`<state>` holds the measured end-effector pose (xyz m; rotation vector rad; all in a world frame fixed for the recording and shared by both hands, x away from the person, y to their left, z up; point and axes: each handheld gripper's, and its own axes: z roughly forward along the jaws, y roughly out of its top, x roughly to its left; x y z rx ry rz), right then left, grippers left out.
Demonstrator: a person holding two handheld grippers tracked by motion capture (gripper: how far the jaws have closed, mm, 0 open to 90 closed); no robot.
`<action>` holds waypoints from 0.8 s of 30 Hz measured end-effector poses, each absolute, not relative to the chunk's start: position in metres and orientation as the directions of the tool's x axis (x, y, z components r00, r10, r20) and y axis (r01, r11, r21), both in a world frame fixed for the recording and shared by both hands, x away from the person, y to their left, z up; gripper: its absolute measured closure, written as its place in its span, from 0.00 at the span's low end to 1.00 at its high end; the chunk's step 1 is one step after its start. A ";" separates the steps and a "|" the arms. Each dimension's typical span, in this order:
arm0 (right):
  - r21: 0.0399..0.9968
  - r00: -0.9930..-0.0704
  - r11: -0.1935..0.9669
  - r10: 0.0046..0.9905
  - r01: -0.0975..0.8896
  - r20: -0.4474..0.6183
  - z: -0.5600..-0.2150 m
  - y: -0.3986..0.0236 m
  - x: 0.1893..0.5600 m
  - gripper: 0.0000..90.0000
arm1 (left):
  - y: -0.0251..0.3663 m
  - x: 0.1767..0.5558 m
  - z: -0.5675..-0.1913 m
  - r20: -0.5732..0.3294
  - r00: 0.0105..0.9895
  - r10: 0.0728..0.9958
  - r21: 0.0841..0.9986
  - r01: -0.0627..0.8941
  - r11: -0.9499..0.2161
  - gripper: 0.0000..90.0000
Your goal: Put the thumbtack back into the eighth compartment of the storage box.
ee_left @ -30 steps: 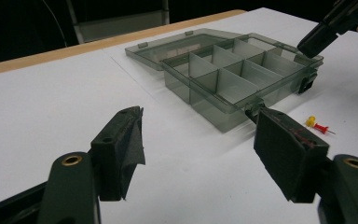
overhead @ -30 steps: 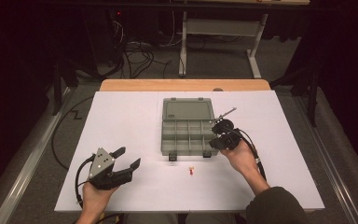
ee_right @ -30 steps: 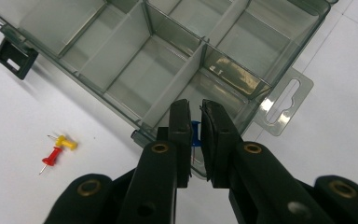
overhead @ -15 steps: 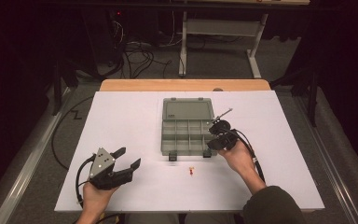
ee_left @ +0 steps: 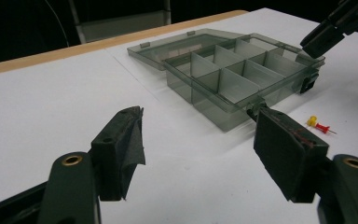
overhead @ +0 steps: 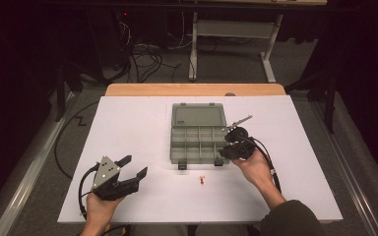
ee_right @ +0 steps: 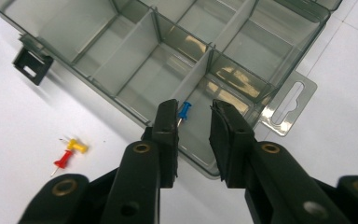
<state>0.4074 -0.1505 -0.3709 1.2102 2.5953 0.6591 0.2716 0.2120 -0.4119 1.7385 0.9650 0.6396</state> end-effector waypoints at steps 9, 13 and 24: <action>0.524 -0.652 0.543 0.757 0.656 0.032 -0.365 -0.155 0.395 0.75 | 0.212 0.273 -0.412 -0.025 0.540 0.842 0.935 0.311 -0.171 0.37; 0.529 -0.662 0.545 0.749 0.650 0.041 -0.367 -0.156 0.389 0.73 | 0.211 0.274 -0.412 -0.027 0.541 0.841 0.935 0.312 -0.171 0.37; 0.531 -0.690 0.568 0.723 0.628 0.043 -0.367 -0.159 0.375 0.75 | 0.211 0.275 -0.413 -0.025 0.543 0.839 0.933 0.314 -0.175 0.37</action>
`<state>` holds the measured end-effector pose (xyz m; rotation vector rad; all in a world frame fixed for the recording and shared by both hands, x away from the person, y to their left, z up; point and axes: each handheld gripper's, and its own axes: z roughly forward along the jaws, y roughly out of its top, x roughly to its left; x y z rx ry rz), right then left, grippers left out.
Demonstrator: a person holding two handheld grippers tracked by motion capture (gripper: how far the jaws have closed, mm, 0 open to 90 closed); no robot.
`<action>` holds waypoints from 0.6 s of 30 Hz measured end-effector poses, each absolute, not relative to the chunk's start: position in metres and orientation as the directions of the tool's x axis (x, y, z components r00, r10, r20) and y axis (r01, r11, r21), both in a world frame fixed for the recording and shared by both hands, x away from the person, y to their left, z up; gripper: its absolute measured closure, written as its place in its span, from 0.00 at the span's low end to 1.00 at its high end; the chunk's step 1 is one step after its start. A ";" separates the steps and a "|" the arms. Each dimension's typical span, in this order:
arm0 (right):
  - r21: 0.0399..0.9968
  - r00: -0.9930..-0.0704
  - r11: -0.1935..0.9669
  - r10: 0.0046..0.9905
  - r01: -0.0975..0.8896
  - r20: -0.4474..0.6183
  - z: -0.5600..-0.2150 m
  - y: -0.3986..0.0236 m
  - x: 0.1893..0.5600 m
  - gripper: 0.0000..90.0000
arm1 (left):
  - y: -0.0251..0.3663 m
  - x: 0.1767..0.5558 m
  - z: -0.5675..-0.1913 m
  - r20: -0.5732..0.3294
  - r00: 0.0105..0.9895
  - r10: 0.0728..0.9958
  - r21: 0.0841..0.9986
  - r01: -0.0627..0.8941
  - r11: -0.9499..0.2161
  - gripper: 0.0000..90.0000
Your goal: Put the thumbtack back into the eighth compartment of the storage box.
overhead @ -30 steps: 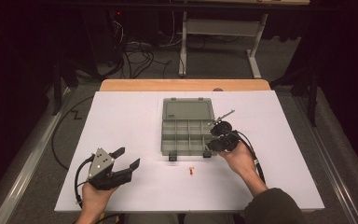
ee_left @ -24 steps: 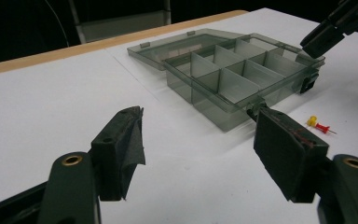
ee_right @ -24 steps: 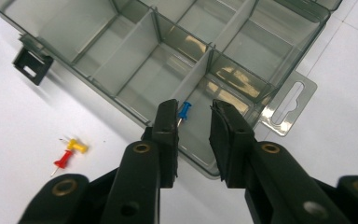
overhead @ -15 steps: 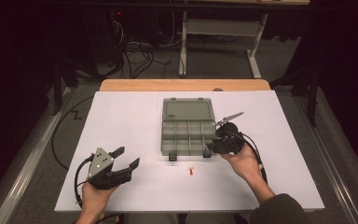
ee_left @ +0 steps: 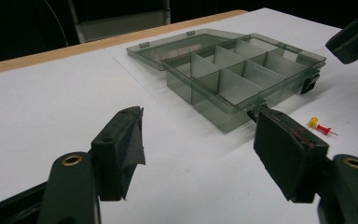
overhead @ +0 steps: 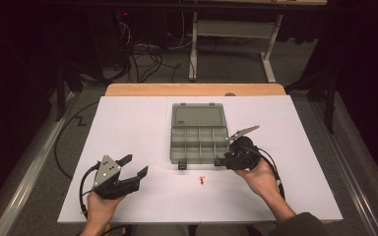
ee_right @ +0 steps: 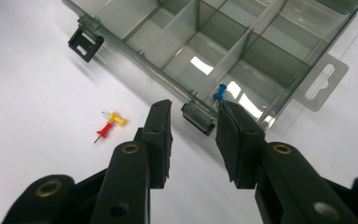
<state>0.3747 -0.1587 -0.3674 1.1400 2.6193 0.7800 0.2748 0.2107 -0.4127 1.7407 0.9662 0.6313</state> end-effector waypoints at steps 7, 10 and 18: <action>0.534 -0.706 0.579 0.707 0.616 0.048 -0.369 -0.156 0.367 0.76 | 0.211 0.275 -0.413 -0.025 0.543 0.839 0.934 0.312 -0.174 0.37; 0.531 -0.713 0.587 0.699 0.611 0.048 -0.371 -0.154 0.365 0.77 | 0.210 0.275 -0.413 -0.025 0.545 0.838 0.933 0.314 -0.177 0.37; 0.524 -0.729 0.603 0.682 0.601 0.051 -0.375 -0.148 0.362 0.77 | 0.210 0.275 -0.413 -0.024 0.545 0.838 0.932 0.315 -0.178 0.37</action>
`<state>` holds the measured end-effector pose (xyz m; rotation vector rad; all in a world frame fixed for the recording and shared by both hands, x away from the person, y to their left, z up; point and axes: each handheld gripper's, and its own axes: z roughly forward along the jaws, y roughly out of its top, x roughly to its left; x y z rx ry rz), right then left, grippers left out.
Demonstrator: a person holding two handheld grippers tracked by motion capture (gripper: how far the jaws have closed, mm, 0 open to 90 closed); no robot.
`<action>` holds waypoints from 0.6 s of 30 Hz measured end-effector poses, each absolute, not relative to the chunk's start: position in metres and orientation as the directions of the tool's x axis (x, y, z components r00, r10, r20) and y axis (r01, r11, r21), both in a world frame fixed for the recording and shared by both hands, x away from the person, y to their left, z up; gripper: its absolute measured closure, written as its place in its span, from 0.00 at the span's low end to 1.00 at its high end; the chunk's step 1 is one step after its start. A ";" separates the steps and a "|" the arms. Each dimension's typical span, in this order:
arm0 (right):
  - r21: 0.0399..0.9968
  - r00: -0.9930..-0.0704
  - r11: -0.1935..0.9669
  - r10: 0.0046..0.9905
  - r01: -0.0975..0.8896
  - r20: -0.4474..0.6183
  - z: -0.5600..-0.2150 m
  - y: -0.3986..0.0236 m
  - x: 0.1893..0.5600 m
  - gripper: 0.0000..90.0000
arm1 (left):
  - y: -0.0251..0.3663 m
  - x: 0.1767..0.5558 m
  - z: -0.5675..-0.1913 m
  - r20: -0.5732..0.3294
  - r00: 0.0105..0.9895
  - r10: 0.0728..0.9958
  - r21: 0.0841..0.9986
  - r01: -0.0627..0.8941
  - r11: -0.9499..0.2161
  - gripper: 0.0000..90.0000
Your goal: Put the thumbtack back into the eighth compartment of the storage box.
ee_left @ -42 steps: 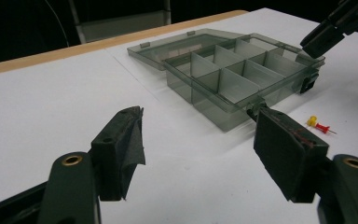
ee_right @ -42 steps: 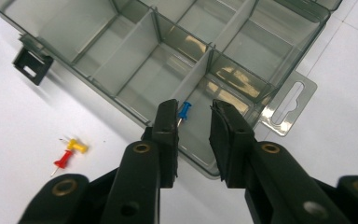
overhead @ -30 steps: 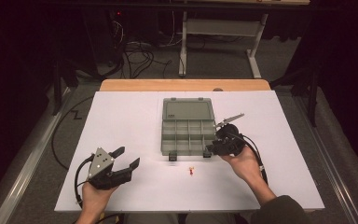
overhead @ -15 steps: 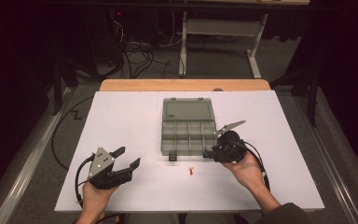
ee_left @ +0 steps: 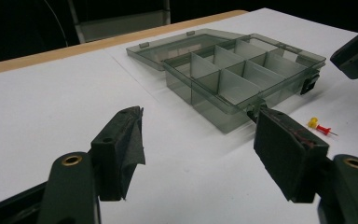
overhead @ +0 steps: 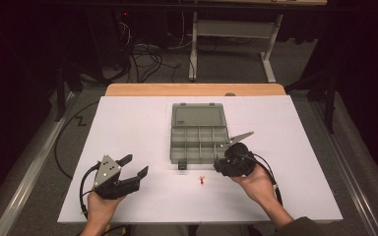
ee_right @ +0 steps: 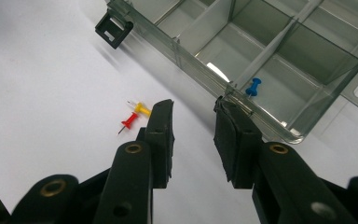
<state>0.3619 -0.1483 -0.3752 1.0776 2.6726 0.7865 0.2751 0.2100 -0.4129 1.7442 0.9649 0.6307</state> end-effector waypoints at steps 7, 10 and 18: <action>0.513 -0.730 0.607 0.681 0.607 0.058 -0.378 -0.144 0.360 0.77 | 0.210 0.275 -0.413 -0.023 0.545 0.838 0.932 0.315 -0.179 0.37; 0.509 -0.734 0.611 0.677 0.606 0.061 -0.381 -0.141 0.360 0.77 | 0.210 0.275 -0.413 -0.024 0.545 0.838 0.932 0.315 -0.178 0.37; 0.497 -0.748 0.629 0.661 0.597 0.061 -0.387 -0.133 0.360 0.77 | 0.210 0.275 -0.413 -0.024 0.548 0.836 0.933 0.312 -0.178 0.36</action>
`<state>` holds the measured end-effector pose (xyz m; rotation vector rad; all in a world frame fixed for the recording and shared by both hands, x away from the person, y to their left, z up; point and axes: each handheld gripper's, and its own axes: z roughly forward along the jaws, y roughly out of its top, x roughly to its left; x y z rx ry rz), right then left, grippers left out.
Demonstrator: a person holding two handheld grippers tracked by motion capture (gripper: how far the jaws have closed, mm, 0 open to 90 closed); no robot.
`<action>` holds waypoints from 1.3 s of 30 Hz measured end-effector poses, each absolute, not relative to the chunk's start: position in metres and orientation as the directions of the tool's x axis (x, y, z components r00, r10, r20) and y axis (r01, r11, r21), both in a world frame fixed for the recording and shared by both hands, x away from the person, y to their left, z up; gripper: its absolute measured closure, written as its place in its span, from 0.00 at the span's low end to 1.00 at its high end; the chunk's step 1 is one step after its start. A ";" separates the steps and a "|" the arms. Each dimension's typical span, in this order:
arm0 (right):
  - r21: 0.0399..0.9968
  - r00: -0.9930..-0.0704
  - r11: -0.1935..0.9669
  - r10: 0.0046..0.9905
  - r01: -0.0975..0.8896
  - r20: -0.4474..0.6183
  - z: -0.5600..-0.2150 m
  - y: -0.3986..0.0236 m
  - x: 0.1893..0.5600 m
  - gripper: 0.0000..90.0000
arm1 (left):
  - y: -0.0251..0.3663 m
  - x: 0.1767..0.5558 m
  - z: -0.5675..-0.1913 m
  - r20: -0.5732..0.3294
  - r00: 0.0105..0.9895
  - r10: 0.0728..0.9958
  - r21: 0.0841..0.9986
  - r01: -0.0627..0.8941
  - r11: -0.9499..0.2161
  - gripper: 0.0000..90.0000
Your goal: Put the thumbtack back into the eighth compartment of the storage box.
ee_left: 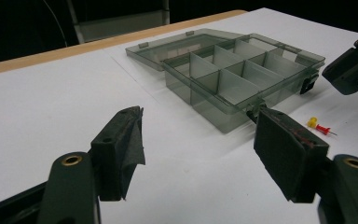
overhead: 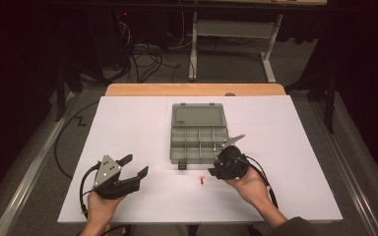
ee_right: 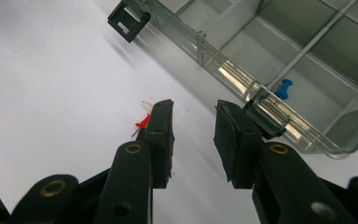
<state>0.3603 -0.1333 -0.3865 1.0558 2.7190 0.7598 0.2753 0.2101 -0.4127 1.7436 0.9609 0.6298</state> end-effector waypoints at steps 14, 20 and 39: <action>0.471 -0.764 0.657 0.643 0.588 0.056 -0.392 -0.116 0.360 0.77 | 0.210 0.275 -0.413 -0.024 0.548 0.836 0.933 0.313 -0.179 0.37; 0.454 -0.777 0.679 0.628 0.577 0.048 -0.396 -0.106 0.361 0.76 | 0.212 0.273 -0.412 -0.023 0.544 0.839 0.934 0.311 -0.176 0.37; 0.401 -0.804 0.732 0.594 0.551 0.020 -0.408 -0.087 0.367 0.75 | 0.220 0.263 -0.412 -0.025 0.509 0.860 0.935 0.317 -0.161 0.37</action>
